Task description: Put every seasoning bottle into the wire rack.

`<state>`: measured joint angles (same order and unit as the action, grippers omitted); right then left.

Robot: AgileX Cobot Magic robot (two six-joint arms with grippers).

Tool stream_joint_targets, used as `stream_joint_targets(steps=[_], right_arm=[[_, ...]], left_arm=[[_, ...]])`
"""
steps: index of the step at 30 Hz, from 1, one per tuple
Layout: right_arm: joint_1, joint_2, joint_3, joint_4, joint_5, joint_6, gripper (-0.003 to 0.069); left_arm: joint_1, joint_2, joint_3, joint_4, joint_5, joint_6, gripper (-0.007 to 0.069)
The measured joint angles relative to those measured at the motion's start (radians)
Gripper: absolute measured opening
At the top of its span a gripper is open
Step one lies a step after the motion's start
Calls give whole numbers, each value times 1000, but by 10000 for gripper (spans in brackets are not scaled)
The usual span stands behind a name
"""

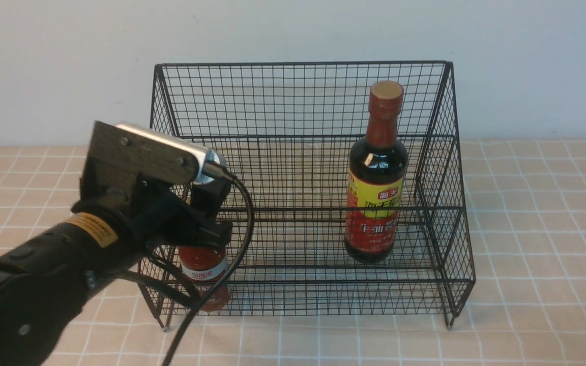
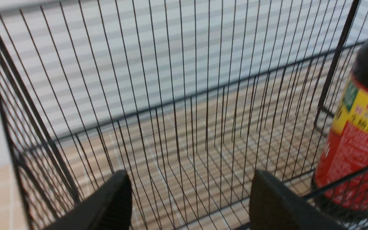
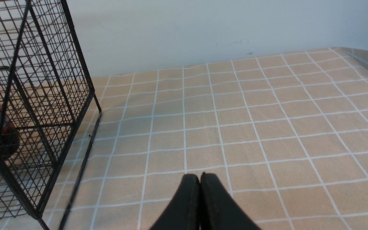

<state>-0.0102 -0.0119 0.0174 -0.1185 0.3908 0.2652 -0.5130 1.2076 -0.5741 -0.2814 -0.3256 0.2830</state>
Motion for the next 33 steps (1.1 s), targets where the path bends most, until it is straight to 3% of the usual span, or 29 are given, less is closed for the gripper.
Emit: stream_joint_targets(steps=[4,8,12,14,20,33], right_arm=[[0,0,0,0,0,0,-14],[0,0,0,0,0,0,-15],[0,0,0,0,0,0,-15],[0,0,0,0,0,0,-15],[0,0,0,0,0,0,-15],[0,0,0,0,0,0,-15]], left_arm=[[1,-117,0,-9,72,24,429],[1,-295,0,-49,305,32,277],[1,-507,0,-64,697,25,46],[1,-592,0,-64,818,0,8],[1,-790,0,-60,988,-49,-7],[1,-930,1,-40,980,-35,-7]])
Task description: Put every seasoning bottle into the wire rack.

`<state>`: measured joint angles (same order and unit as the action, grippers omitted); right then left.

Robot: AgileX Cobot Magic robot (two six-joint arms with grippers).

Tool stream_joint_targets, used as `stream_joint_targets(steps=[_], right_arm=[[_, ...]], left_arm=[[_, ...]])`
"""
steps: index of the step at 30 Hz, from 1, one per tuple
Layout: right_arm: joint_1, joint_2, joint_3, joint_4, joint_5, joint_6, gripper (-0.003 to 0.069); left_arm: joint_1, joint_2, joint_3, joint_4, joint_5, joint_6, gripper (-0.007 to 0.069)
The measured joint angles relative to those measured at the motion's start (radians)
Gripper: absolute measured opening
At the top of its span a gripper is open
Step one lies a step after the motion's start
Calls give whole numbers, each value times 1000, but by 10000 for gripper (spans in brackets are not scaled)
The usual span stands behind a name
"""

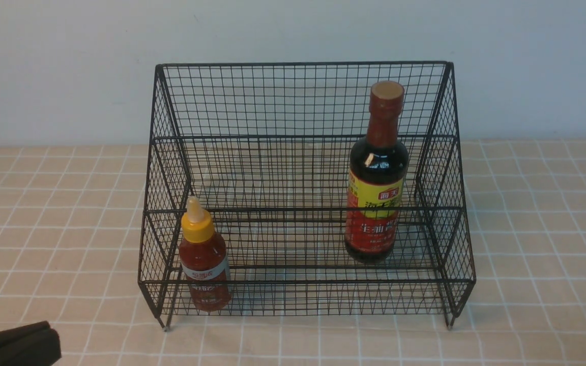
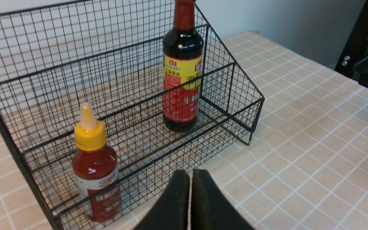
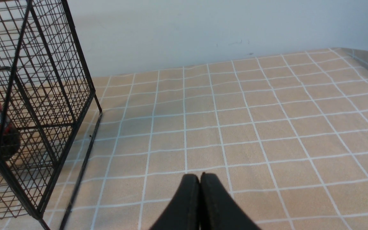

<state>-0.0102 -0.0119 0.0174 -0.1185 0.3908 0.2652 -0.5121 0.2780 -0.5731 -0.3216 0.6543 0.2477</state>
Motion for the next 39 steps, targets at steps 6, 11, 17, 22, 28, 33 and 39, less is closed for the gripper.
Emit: stream_joint_targets(steps=[6,11,17,22,28,33,39], right_arm=[[0,0,0,0,0,0,-15],[0,0,0,0,0,0,-15],[0,0,0,0,0,0,-15],[0,0,0,0,-1,0,-15],[0,0,0,0,-1,0,-15],[0,0,0,0,-1,0,-15],[0,0,0,0,-1,0,-15]], left_arm=[[22,-32,68,133,-127,-23,-7],[160,-141,235,215,-222,-88,-7],[383,-279,450,228,-247,-90,-7],[444,-289,563,231,-241,-95,-7],[444,-290,594,240,-254,-97,-7],[444,-290,598,242,-273,-97,-7],[444,-290,599,242,-274,-97,-7]])
